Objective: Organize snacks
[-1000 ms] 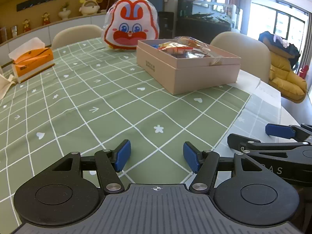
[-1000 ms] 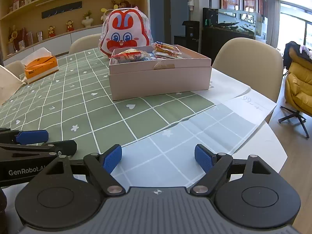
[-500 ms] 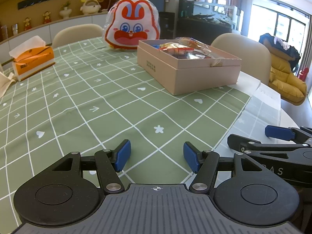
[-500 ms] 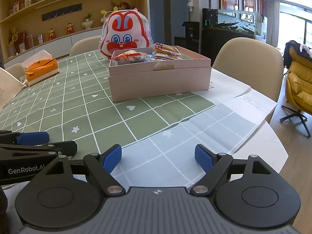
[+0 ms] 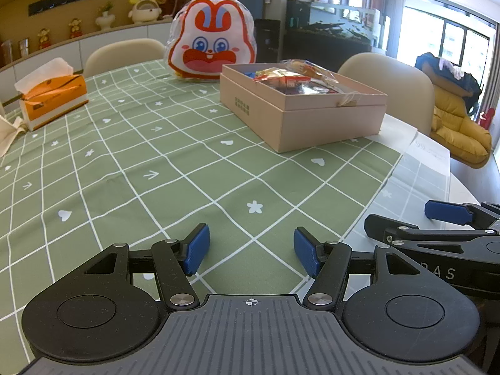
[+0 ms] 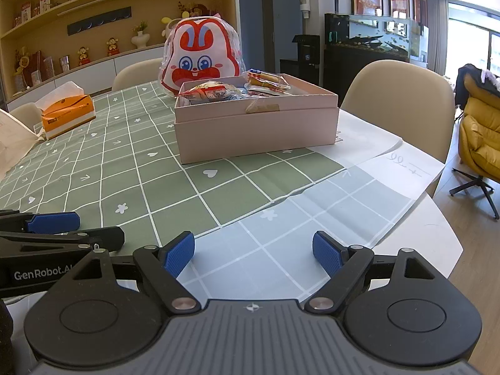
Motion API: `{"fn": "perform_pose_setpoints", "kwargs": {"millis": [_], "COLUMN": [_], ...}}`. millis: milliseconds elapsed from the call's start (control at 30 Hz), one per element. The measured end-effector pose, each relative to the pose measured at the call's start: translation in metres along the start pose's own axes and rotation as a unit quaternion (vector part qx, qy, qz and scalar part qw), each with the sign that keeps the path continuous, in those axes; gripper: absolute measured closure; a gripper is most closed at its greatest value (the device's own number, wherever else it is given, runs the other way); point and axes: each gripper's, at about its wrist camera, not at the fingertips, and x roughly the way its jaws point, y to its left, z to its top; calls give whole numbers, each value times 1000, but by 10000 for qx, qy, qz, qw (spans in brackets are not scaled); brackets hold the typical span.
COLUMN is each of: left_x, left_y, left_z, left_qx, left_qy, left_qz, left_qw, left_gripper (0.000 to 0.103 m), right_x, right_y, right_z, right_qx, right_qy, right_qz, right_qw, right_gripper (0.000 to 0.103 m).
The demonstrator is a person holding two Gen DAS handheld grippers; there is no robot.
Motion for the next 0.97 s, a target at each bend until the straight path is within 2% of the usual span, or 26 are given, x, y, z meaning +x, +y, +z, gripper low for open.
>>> {"fn": "perform_pose_setpoints", "kwargs": {"millis": [867,967], "left_x": [0,0], "left_y": [0,0], "left_z": [0,0], "left_qx": [-3,-21], "left_qy": [-2,-14], "left_qz": [-4,20], "left_qw": [10000,10000], "left_gripper": [37,40], "right_x": [0,1], "right_y": [0,0], "right_z": [0,0], "right_qx": [-2,-5], "right_qy": [2,5], "right_qz": [-3,-6], "right_qw": [10000,10000], "right_gripper": [19,19]}}
